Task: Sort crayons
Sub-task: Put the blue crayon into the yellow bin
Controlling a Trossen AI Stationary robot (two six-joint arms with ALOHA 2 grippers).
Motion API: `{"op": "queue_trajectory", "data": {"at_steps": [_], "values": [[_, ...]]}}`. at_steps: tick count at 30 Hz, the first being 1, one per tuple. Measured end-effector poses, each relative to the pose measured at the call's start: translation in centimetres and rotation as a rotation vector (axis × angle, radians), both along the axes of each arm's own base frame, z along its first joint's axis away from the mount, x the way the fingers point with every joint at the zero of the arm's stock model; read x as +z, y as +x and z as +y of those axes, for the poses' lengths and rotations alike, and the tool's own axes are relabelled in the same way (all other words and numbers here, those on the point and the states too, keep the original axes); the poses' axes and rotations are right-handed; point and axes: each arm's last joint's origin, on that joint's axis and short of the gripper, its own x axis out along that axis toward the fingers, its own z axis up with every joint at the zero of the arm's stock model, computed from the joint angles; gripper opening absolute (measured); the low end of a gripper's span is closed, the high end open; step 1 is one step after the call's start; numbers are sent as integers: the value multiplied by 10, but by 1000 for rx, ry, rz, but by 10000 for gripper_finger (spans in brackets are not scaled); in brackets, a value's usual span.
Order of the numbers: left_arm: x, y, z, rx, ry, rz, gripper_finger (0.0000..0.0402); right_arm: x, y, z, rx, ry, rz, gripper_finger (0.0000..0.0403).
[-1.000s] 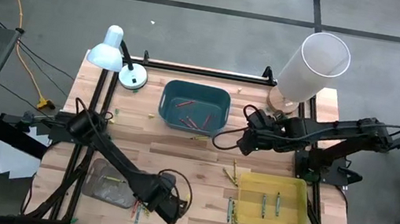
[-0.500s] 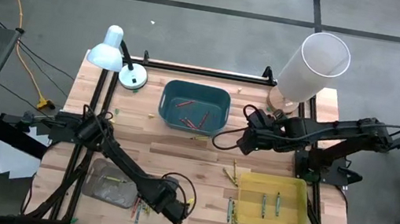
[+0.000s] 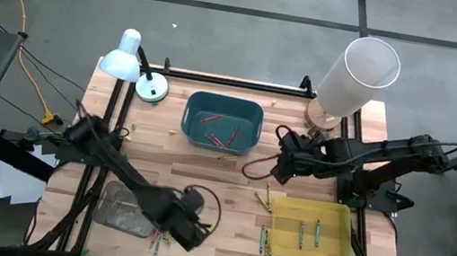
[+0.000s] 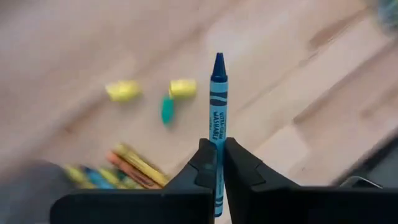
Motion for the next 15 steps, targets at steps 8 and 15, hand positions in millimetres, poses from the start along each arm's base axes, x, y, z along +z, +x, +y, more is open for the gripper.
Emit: {"op": "queue_trajectory", "data": {"at_steps": [8,15], "values": [[114,-47,45,-159,379,-409,1,11,14,43,257,159,-215,200],[110,-53,65,-336,308,-806,1,36,31,81,390,260,-583,200]]}}
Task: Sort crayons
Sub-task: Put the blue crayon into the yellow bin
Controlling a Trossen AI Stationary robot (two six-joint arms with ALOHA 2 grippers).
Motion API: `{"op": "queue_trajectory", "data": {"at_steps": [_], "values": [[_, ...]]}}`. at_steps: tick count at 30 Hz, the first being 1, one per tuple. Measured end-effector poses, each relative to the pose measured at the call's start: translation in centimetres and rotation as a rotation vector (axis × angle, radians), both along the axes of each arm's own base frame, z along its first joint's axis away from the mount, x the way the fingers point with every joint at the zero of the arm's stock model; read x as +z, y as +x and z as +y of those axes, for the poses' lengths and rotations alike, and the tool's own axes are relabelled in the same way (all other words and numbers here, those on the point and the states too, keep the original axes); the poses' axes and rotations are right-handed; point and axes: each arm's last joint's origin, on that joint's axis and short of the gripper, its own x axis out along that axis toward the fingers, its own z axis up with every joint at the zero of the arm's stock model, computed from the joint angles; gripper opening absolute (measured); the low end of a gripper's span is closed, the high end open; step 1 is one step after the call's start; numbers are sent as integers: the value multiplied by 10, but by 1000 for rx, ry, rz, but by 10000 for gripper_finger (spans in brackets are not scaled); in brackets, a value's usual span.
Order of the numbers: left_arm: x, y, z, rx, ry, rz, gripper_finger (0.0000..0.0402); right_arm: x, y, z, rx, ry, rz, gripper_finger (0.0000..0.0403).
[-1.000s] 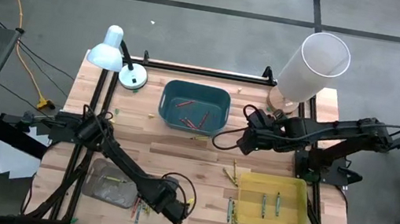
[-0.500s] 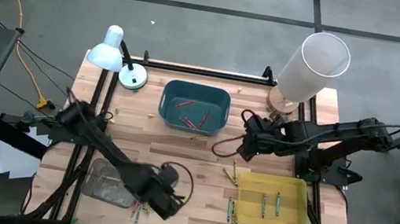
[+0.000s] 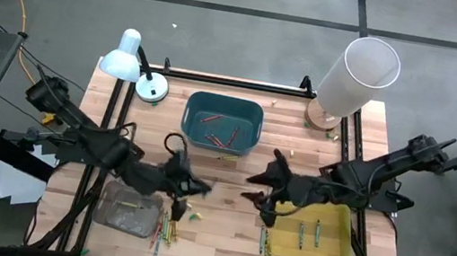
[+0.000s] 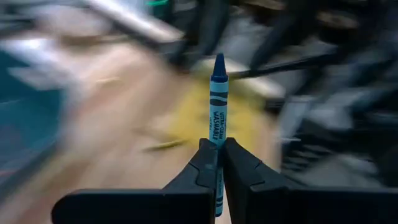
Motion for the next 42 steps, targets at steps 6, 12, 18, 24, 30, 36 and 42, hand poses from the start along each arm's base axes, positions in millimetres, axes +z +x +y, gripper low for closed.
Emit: {"op": "queue_trajectory", "data": {"at_steps": [6,12,18,24,30,36,42], "values": [[-15,7,26,-227,-104,-361,0,7,29,14,9,19,-240,200],[-15,8,33,-239,-15,-360,0,3,53,6,-46,35,-340,200],[-16,10,38,-221,4,-351,0,2,57,2,-59,36,-351,197],[-17,10,38,-210,30,-341,0,1,57,2,-58,33,-345,150],[-19,10,39,-179,38,-321,0,0,57,2,-51,3,-334,35],[-21,9,40,-170,23,-289,17,1,52,1,-1,-11,-297,13],[-12,-14,60,-115,-10,-184,74,16,24,-10,4,-29,-229,5]]}}
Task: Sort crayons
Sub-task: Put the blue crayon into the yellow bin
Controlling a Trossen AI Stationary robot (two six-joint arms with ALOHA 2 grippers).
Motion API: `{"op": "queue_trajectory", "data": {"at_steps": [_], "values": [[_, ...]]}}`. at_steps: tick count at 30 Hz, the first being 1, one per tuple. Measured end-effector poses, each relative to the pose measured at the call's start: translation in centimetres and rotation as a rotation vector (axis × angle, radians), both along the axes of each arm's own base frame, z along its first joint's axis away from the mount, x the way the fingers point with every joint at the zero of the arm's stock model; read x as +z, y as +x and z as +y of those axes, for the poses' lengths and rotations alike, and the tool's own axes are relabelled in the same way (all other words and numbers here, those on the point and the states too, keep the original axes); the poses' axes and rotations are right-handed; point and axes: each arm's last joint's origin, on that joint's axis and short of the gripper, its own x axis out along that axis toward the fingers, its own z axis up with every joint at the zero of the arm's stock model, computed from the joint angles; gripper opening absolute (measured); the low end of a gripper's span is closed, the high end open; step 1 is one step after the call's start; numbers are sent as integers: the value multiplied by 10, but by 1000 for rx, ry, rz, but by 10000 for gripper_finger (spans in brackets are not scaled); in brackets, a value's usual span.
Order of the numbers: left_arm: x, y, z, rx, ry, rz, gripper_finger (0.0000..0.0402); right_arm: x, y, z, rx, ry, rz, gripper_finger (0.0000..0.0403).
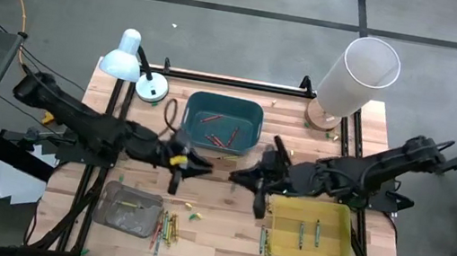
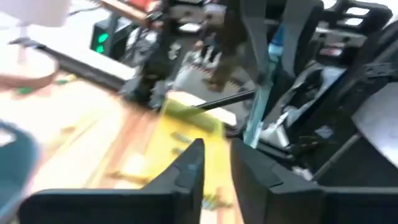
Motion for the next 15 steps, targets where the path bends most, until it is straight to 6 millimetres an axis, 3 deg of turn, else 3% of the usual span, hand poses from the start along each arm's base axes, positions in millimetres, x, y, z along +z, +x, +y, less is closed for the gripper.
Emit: {"op": "queue_trajectory", "data": {"at_steps": [4,6,11,15], "values": [[13,-33,19,60,18,70,122,0,-31,-11,-51,16,174,4],[17,-50,26,127,18,98,141,-12,-48,-11,-80,37,341,3],[24,-83,34,290,1,106,167,-61,-85,8,-184,107,707,2],[28,-91,31,324,-5,75,169,-112,-111,34,-220,293,858,2]]}}
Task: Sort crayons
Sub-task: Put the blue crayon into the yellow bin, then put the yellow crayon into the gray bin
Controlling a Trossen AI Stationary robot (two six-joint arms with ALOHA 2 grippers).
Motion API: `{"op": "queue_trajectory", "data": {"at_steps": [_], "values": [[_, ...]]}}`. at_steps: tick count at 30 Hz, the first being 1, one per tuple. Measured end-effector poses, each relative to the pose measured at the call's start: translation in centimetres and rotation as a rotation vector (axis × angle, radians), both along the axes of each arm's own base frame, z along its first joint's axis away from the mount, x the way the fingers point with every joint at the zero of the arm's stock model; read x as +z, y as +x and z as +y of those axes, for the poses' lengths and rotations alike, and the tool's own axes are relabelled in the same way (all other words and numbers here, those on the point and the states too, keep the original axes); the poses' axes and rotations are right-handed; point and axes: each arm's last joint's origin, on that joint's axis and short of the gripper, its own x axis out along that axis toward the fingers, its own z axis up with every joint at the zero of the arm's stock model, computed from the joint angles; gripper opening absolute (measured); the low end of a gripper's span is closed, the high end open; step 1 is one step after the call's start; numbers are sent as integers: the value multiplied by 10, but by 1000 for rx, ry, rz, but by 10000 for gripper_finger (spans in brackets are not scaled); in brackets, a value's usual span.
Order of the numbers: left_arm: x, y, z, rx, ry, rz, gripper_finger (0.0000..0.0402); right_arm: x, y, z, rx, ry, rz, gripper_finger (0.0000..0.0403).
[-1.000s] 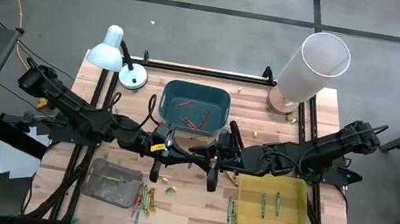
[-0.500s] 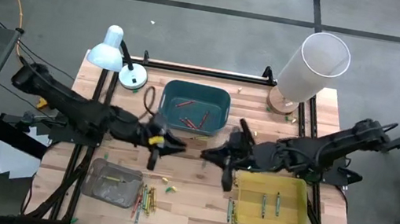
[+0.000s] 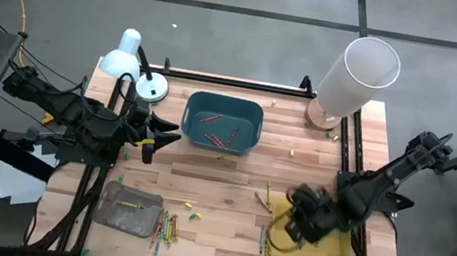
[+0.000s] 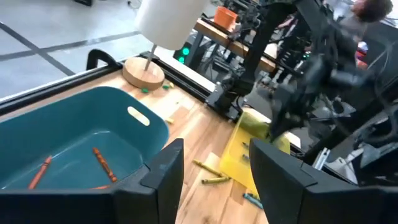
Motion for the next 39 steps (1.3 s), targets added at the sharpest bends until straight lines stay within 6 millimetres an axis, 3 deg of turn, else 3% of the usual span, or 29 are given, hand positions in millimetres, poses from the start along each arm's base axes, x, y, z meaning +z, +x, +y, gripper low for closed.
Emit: {"op": "queue_trajectory", "data": {"at_steps": [4,9,16,24,27,31,35,39], "values": [[-1,1,-4,4,9,4,167,-44,-21,13,-193,118,28,2],[-5,6,-6,16,-2,18,167,-73,-31,3,-442,159,73,4],[-7,9,-9,-40,-16,38,168,-80,-30,-3,-517,237,196,25],[-7,9,-9,-51,-19,40,168,-80,-30,-4,-484,254,244,145],[-8,9,-9,-62,-11,48,168,-74,-31,-3,-421,289,267,191],[-8,9,-9,-64,-11,49,168,-33,-23,-2,-361,336,68,226],[-8,9,-9,-64,-11,50,168,10,-8,-14,-415,316,-139,232],[-8,9,-9,-64,-10,50,168,23,24,-42,-405,234,-138,227]]}}
